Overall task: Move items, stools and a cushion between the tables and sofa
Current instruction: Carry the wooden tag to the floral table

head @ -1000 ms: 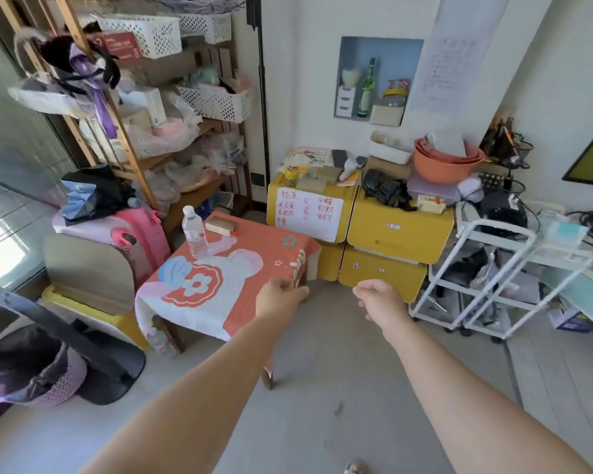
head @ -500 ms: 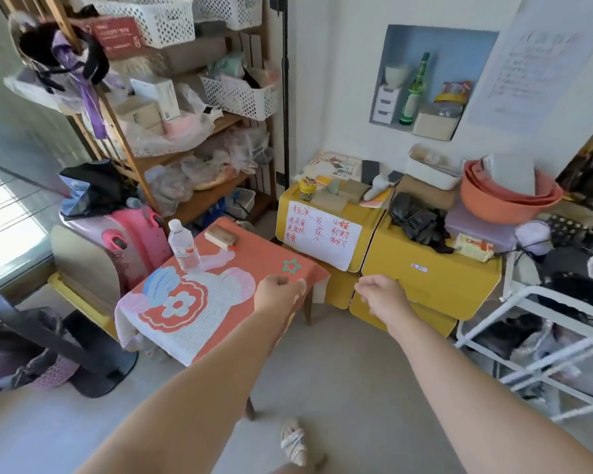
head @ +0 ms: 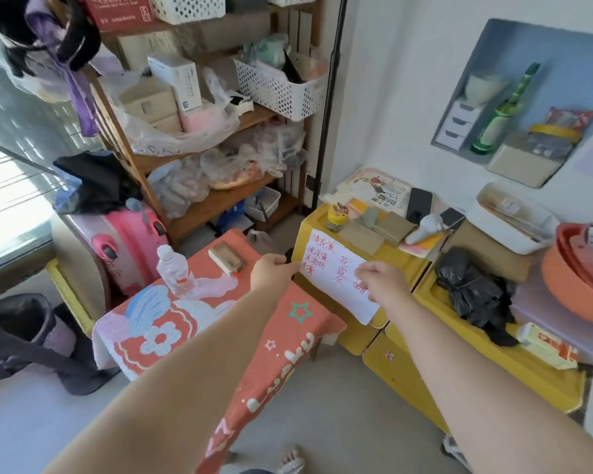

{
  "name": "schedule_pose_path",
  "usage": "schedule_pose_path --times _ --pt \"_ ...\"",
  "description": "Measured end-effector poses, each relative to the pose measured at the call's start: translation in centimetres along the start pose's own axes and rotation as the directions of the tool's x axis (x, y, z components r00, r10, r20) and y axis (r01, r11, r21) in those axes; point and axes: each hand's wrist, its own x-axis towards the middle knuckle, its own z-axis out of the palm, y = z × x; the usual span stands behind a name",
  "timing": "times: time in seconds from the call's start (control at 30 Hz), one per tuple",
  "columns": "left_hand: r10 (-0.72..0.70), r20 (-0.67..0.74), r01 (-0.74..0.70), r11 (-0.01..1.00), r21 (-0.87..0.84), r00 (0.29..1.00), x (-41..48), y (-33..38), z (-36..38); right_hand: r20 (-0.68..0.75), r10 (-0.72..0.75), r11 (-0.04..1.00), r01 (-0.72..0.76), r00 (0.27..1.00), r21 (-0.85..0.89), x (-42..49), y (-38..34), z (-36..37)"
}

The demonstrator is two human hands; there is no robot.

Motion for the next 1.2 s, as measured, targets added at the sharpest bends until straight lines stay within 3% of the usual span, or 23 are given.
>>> schedule_pose_path --times 0.3,0.6,0.77,0.9,1.2 --pt "-0.144 -0.156 0.138 0.989 -0.051 0.977 6.7 -0.1 -2.0 0.239 -0.036 0.995 0.057 0.97 -0.084 9.4 -3.7 6.0" --pt "-0.332 -0.397 0.274 0.941 -0.198 0.856 12.8 2.7 -2.1 0.506 -0.09 0.974 0.181 0.858 -0.134 20.9 -9.2 10.6" --pt "-0.483 -0.425 0.34 0.864 -0.371 0.766 13.4 2.3 -1.4 0.607 -0.059 0.963 0.204 0.793 -0.174 25.1 -10.8 12.8" --pt "-0.527 -0.453 0.363 0.84 -0.402 0.719 14.0 0.6 -1.7 0.661 0.01 0.961 0.174 0.75 -0.213 26.2 -10.1 15.8" --pt "-0.626 -0.43 0.409 0.766 -0.496 0.65 17.1 -3.0 -1.7 0.734 0.081 0.898 0.27 0.674 -0.347 27.2 -7.5 20.1"
